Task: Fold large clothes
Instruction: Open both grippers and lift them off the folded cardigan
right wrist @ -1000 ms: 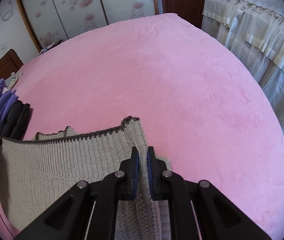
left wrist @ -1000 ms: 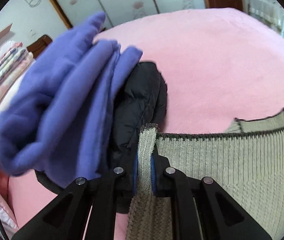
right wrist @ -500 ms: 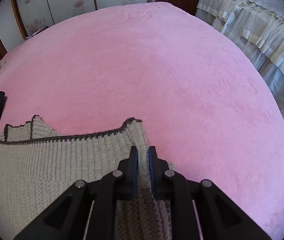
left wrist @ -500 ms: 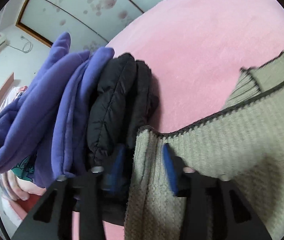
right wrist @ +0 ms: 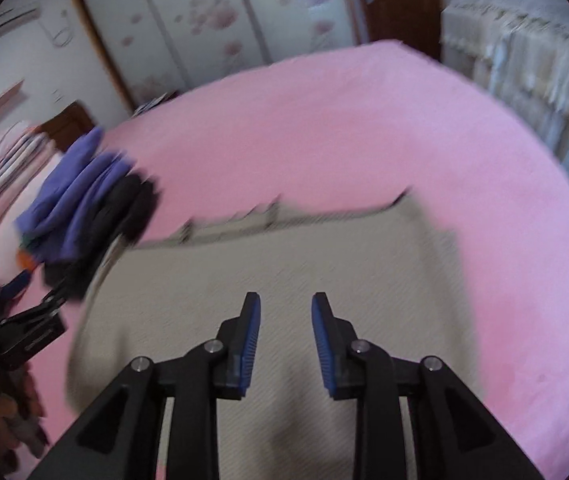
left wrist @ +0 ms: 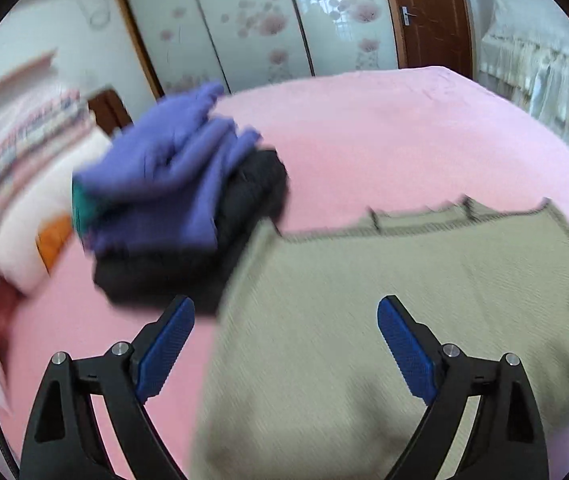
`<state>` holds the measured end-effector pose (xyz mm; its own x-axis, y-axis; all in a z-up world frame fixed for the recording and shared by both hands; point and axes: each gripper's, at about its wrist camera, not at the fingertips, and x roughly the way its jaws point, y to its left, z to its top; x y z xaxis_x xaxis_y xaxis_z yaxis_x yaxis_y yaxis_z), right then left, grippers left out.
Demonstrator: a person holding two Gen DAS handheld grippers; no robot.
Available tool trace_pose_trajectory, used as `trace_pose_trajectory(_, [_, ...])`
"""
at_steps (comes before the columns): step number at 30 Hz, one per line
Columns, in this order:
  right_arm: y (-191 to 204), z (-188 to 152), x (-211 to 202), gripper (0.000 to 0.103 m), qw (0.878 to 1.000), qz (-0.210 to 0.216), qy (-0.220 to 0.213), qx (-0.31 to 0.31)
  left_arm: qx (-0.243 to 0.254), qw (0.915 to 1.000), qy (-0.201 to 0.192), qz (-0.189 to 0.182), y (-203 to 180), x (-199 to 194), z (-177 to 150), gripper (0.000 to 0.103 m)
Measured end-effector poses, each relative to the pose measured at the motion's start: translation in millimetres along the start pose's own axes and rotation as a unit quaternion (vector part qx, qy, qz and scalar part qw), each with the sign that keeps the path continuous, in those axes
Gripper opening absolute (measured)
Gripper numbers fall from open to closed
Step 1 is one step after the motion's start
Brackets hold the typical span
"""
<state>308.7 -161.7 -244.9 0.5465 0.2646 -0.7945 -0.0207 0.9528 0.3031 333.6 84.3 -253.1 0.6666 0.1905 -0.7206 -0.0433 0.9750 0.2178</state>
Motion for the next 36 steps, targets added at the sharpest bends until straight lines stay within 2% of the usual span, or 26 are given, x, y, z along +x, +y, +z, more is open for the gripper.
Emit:
trace_pose_trajectory(2, [26,-26,10,0.027,0.999,0.025,0.029,-0.014,-0.016,0.9997,0.018,-0.011,-5,-11,-27,0.092])
trace_pose_trajectory(4, [41,-45,21,0.027,0.997,0.046,0.055,-0.020,-0.019,0.9987,0.048,-0.007,-11,-5,-49,0.092])
trace_pose_trajectory(5, [46,-54,26,0.027,0.997,0.043,0.062,-0.026,-0.020,0.9975,0.067,0.002,-12,3,-61,0.092])
trace_pose_trajectory(9, [33,-77,45,0.026,0.994,-0.019,0.078,-0.069,-0.015,0.9895,0.136,0.048,1,37,-99,0.094])
trace_pose_trajectory(11, [12,-83,44,0.023,0.993,-0.052,0.075,-0.076,-0.022,0.9894,0.132,0.055,16,42,-109,0.097])
trace_pose_trajectory(14, [-41,-87,30,0.022,0.986,-0.137,0.059,-0.077,-0.029,0.9895,0.117,0.079,41,45,-116,0.103])
trace_pose_trajectory(16, [-74,-87,21,0.021,0.980,-0.181,0.054,-0.063,-0.026,0.9908,0.114,0.068,53,48,-122,0.103])
trace_pose_trajectory(18, [-107,-86,13,0.012,0.977,-0.202,0.055,-0.042,-0.016,0.9918,0.109,0.065,56,48,-127,0.103])
trace_pose_trajectory(20, [-121,-85,7,0.001,0.979,-0.194,0.056,-0.036,-0.008,0.9923,0.105,0.066,57,50,-125,0.103])
trace_pose_trajectory(24, [-113,-85,10,0.002,0.975,-0.208,0.065,-0.051,-0.037,0.9898,0.121,0.066,55,41,-121,0.103])
trace_pose_trajectory(27, [-107,-82,11,0.005,0.976,-0.206,0.067,-0.026,-0.072,0.9856,0.141,0.059,65,38,-111,0.103])
trace_pose_trajectory(32, [-88,-77,-9,0.005,0.983,-0.173,0.059,0.015,-0.115,0.9826,0.144,0.020,75,16,-93,0.103])
trace_pose_trajectory(36, [-66,-63,-25,0.005,0.988,-0.146,0.039,0.008,-0.152,0.9746,0.161,-0.034,76,-2,-81,0.103])
